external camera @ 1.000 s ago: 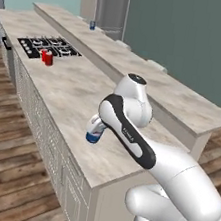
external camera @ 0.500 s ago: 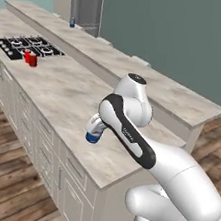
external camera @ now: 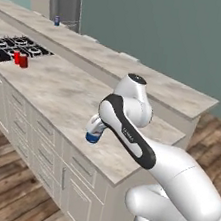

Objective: Four empty soda cans are scattered around the kitchen. Gather all the cans and cluster them next to the stove for recycling.

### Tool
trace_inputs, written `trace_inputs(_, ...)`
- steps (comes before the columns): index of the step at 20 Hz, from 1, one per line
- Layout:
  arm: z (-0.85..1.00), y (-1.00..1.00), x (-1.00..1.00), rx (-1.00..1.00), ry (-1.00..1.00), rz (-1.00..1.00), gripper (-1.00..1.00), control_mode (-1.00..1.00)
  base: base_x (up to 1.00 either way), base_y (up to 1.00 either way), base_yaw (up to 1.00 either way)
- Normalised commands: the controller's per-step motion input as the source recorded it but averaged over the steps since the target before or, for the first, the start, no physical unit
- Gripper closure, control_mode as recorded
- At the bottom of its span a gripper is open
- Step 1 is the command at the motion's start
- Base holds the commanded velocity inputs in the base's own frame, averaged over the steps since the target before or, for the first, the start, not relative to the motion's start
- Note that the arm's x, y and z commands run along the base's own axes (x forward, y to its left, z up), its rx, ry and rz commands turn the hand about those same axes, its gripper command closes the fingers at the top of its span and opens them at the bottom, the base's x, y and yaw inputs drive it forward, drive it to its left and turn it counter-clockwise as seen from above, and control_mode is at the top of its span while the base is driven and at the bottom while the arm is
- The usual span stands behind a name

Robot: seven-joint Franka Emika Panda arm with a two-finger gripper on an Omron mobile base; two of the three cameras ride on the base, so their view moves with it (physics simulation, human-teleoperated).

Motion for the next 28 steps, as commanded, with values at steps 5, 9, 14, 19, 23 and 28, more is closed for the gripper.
trace_inputs(5, 0.00, 0.00, 0.00, 0.00, 0.00, 0.00, 1.00, 1.00, 0.00, 0.56, -0.29)
trace_inputs(9, 0.00, 0.00, 0.00, 0.00, 0.00, 0.00, 1.00, 1.00, 0.00, 0.54, -0.32)
trace_inputs(14, 0.00, 0.00, 0.00, 0.00, 0.00, 0.00, 1.00, 1.00, 0.04, 0.50, -0.38)
trace_inputs(19, 0.00, 0.00, 0.00, 0.00, 0.00, 0.00, 1.00, 1.00, 0.10, 0.47, -0.41)
trace_inputs(23, 0.00, 0.00, 0.00, 0.00, 0.00, 0.00, 1.00, 1.00, 0.13, 0.47, -0.41)
trace_inputs(28, 0.00, 0.00, 0.00, 0.00, 0.00, 0.00, 1.00, 1.00, 0.13, 0.48, -0.40)
